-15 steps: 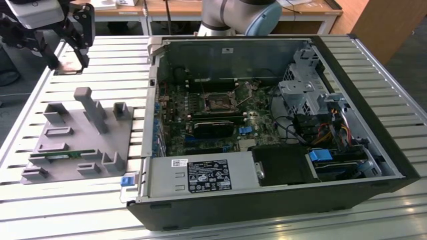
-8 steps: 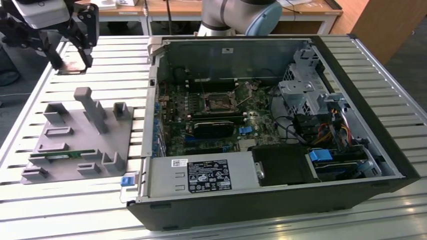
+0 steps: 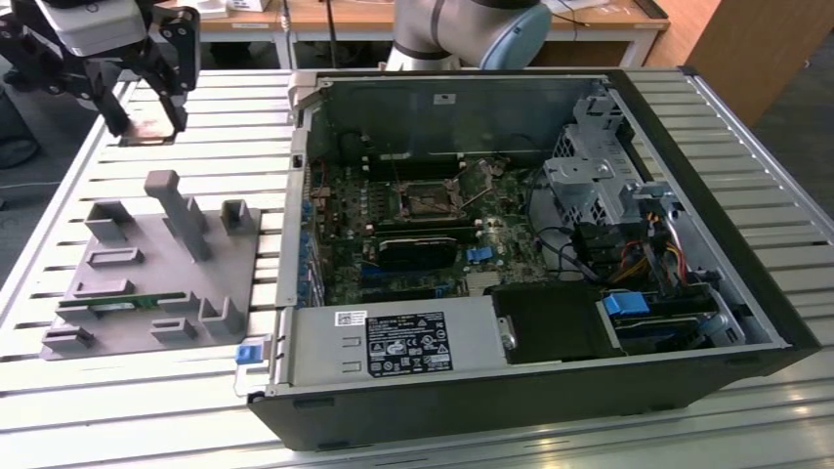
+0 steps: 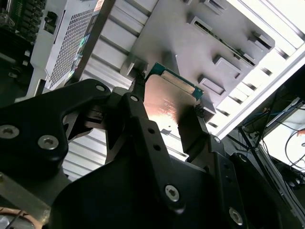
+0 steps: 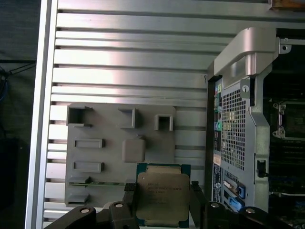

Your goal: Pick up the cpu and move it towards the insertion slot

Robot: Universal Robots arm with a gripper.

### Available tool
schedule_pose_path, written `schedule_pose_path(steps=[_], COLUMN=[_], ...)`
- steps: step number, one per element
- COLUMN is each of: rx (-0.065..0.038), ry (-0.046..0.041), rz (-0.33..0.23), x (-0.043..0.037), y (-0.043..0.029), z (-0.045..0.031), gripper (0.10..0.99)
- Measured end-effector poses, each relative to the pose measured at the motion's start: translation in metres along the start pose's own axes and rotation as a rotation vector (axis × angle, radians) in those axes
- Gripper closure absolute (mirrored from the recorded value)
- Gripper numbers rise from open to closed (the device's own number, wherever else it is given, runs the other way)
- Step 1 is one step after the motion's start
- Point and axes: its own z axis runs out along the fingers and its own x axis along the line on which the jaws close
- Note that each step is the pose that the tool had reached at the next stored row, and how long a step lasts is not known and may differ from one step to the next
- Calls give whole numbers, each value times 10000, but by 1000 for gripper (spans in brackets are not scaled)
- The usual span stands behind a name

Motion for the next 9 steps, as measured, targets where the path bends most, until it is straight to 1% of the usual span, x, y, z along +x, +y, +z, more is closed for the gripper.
schedule_pose_path(steps=[9], rx=[0], ry=[-1], rz=[1], x=[-70], y=[-2], z=[0], gripper=[557])
